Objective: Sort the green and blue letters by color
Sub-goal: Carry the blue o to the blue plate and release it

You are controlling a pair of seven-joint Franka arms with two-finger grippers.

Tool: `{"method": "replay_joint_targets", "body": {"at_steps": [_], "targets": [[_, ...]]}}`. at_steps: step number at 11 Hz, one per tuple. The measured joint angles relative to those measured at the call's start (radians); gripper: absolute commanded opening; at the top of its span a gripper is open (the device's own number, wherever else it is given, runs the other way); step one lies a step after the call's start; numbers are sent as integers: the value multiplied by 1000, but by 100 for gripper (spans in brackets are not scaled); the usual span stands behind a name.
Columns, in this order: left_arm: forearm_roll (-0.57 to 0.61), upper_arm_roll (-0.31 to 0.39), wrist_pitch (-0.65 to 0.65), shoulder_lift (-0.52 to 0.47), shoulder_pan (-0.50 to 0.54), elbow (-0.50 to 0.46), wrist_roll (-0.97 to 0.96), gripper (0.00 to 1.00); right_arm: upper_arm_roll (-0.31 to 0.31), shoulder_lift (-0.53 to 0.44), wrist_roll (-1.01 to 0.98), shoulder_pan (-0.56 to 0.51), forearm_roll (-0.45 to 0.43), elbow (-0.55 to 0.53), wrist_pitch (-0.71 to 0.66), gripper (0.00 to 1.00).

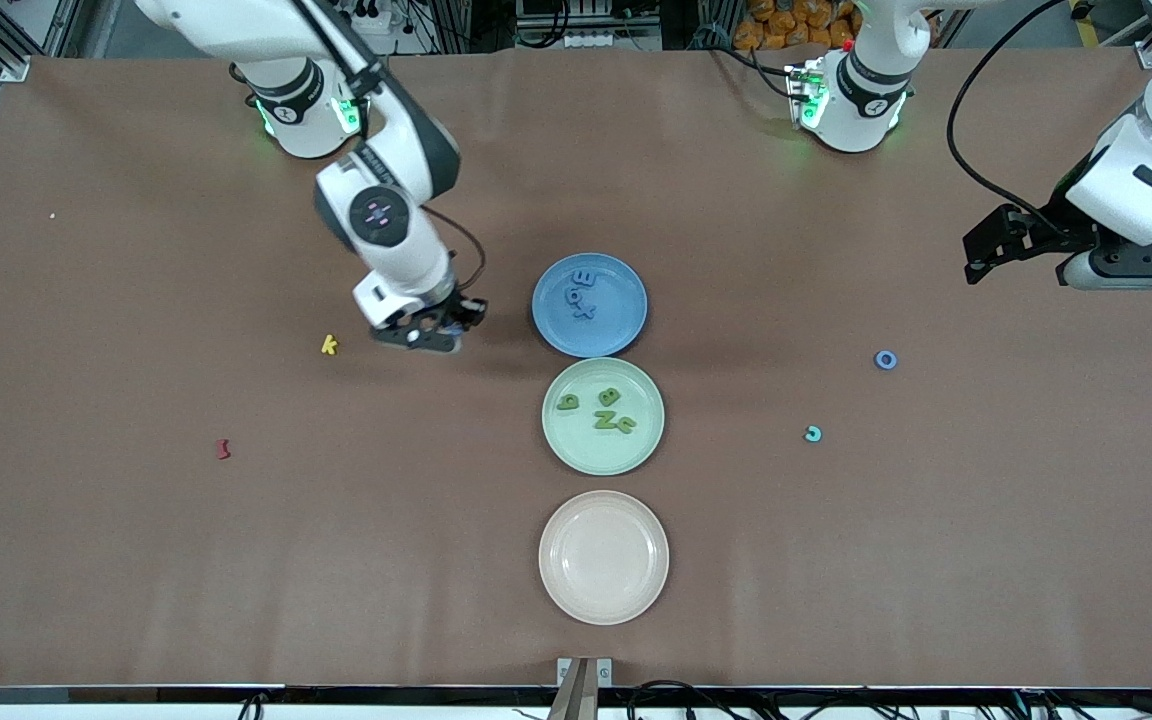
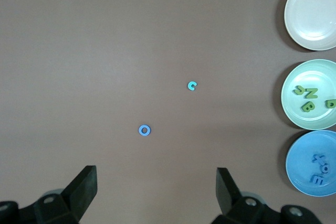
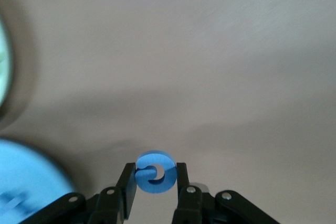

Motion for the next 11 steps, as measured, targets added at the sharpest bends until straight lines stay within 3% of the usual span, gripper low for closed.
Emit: {"method": "replay_joint_targets", "body": {"at_steps": [3, 6, 7, 8, 11], "targets": [[0, 0, 0, 0, 0, 0, 0, 100, 4, 17, 182, 152, 5, 49, -2, 0], [0, 0, 0, 1, 0, 0, 0, 100, 17, 114, 327, 235, 7, 157, -3, 5], [0, -1, -1, 2, 0, 0, 0, 100, 18, 157, 359, 249, 7, 203, -3, 32], [0, -1, -1, 3, 0, 0, 0, 100, 18, 196, 379, 256, 7, 246, -3, 99], [0, -2, -1, 4, -1, 0, 0, 100, 16, 244, 438, 257, 7, 305, -19, 100]]}}
